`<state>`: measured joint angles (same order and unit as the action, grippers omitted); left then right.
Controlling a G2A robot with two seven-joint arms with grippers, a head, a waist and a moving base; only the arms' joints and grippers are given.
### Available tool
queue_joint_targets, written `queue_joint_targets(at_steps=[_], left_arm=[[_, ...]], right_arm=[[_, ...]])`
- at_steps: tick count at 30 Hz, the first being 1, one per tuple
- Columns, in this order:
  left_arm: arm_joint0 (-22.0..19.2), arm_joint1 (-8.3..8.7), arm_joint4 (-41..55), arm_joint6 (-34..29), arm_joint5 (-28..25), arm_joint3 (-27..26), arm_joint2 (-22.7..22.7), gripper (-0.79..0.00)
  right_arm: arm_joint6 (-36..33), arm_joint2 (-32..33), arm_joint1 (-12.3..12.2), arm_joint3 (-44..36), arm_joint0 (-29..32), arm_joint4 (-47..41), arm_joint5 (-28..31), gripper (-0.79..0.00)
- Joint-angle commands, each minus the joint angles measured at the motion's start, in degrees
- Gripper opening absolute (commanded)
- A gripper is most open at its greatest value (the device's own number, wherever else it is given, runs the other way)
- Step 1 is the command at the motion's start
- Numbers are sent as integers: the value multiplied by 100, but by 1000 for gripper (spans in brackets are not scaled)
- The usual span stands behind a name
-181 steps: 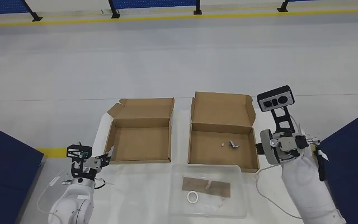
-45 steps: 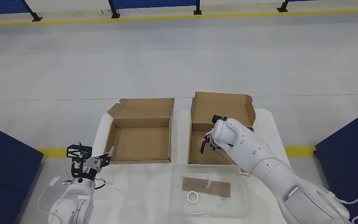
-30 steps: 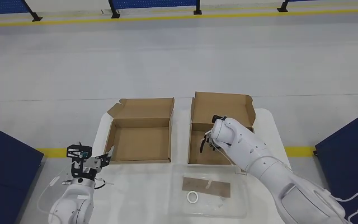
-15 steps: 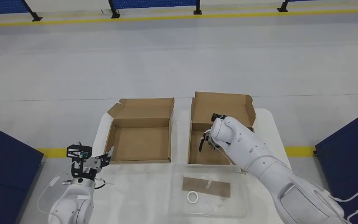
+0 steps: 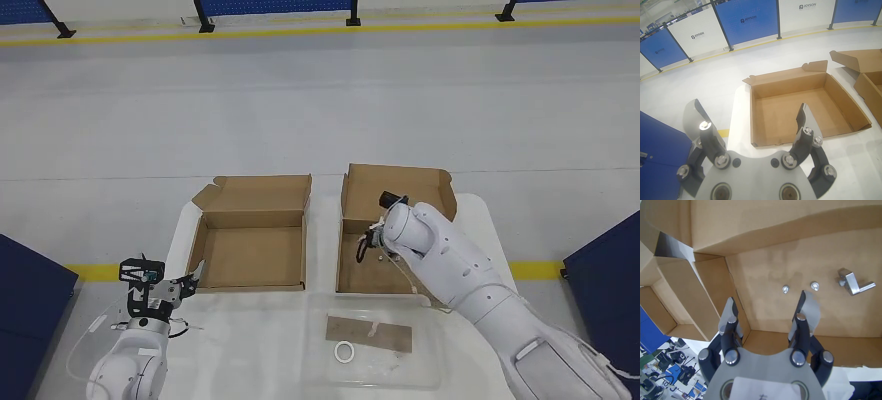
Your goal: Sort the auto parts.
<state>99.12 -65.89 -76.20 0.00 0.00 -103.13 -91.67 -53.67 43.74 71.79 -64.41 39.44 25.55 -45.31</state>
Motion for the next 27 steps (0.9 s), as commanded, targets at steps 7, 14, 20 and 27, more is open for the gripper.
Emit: queue_joint_targets(at_steps=[7,14,20,27], left_arm=[[0,0,0,0,0,0,0,0],[0,0,0,0,0,0,0,0],[0,0,0,0,0,0,0,0],[0,0,0,0,0,0,0,0]], right_arm=[[-242,672,-336,-1412,598,271,60,0],[-242,672,-336,-1412,598,271,60,0],[-138,930,-345,-1468,679,-88,191,0],[-724,2159,-574,-2021,1205,-1183,762,0]])
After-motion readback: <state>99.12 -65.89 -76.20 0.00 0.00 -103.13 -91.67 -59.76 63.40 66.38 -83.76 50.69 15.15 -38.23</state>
